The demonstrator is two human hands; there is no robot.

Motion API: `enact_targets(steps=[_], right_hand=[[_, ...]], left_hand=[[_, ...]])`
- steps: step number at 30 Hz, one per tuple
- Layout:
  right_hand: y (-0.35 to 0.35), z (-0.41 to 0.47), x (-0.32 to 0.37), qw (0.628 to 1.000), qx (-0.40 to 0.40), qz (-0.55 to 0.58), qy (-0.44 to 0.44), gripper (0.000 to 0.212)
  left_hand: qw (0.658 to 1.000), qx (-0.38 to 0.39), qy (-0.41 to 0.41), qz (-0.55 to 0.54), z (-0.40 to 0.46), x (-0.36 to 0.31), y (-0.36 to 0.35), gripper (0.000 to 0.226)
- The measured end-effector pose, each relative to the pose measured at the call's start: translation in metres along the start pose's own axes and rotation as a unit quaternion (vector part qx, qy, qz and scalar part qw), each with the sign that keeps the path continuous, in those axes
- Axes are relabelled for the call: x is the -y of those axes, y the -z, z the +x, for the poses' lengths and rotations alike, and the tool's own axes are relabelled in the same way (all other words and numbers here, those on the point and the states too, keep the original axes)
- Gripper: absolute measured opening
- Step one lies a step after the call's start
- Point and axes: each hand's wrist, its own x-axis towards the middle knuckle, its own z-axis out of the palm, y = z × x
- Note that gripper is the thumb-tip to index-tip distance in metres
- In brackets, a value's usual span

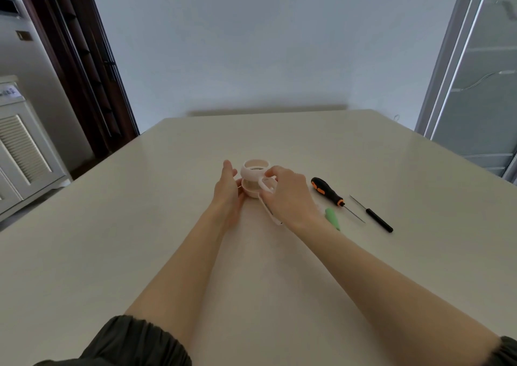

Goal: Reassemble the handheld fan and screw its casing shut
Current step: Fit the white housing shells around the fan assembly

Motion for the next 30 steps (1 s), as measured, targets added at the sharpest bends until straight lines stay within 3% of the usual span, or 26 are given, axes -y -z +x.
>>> enact_targets(steps=[8,15,30], right_hand=[[0.0056,-0.0020,0.0009,1.000,0.025,-0.014,0.006,0.032],[0.0051,-0.0032,0.0027,1.000,0.022,-0.007,0.002,0.030],[0.0049,-0.0062,0.0083,0.999,0.028,-0.022,0.022,0.032]], left_hand=[[0.996,0.003,-0.021,0.090,-0.0057,0.0011,0.0004,0.032],[0.988,-0.001,-0.041,0.148,-0.0103,0.0011,0.0001,0.034],[0.991,-0.039,-0.062,0.110,-0.0055,0.0023,0.0023,0.024]])
